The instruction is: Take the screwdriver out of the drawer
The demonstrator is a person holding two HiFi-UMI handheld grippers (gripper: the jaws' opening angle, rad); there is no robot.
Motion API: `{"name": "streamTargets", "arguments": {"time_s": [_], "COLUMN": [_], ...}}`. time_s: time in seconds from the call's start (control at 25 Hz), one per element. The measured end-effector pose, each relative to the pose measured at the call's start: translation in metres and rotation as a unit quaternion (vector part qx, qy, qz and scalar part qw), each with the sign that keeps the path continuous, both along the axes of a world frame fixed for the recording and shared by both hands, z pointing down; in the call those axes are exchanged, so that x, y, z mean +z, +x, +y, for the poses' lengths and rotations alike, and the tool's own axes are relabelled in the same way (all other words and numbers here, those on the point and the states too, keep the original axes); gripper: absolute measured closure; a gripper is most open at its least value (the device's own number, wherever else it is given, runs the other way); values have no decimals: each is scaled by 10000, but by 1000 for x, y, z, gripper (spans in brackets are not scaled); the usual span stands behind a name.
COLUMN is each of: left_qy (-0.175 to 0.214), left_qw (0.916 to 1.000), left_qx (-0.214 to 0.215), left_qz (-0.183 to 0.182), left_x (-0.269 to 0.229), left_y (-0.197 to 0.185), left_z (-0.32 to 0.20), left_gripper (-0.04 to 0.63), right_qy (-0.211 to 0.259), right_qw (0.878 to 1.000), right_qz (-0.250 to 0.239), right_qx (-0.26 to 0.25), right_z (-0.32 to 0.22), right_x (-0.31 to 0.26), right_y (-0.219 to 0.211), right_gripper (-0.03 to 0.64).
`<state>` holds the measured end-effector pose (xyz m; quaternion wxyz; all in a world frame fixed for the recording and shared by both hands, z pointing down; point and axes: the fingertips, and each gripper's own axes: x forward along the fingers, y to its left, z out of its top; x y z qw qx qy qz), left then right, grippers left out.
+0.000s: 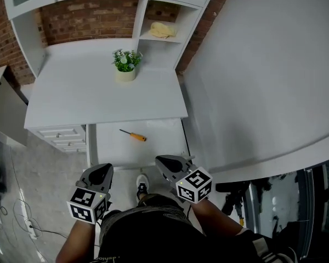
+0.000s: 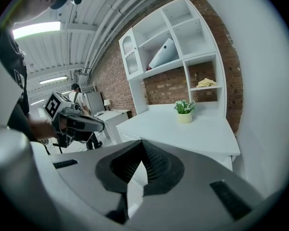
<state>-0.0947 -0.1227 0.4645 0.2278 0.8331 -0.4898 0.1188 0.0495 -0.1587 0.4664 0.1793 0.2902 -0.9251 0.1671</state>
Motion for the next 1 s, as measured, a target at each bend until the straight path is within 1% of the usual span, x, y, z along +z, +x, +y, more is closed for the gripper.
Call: {"name": "streamTargets", "arguments": {"time_s": [0.24,0.4,0.56,0.76,0.88,1.0], "left_qy": [-143,-217,-276,-408,-455,-587], "left_qw": [9997,9991,9987,9974,9973,9963], "left_qx": [-189,-350,-424,-575,-512,-503], "left_qz": [-37,31,-98,-138,-257,-387], "left_x": [10,14,23,34,42,55], "left_y": [-1,1,4,6,11,15], "left_z": [-31,-52,-71,-94,-106,-114], "left_gripper": [578,578,580,580,578,580], "right_qy": [-75,-159,-240,-363,-466,-554], "right_qw": [9998,9993,9987,9972,9960,9944], "right_qz": [102,133,174,246,293,339], "right_qx": [-184,-299,-420,-608,-708,-832], "right_z": [-40,-63,-85,-111,-125,-137], "right_x": [12,20,32,48,60,73], "right_y": [0,2,2,1,0,0], "right_gripper": [611,611,611,611,611,611]}}
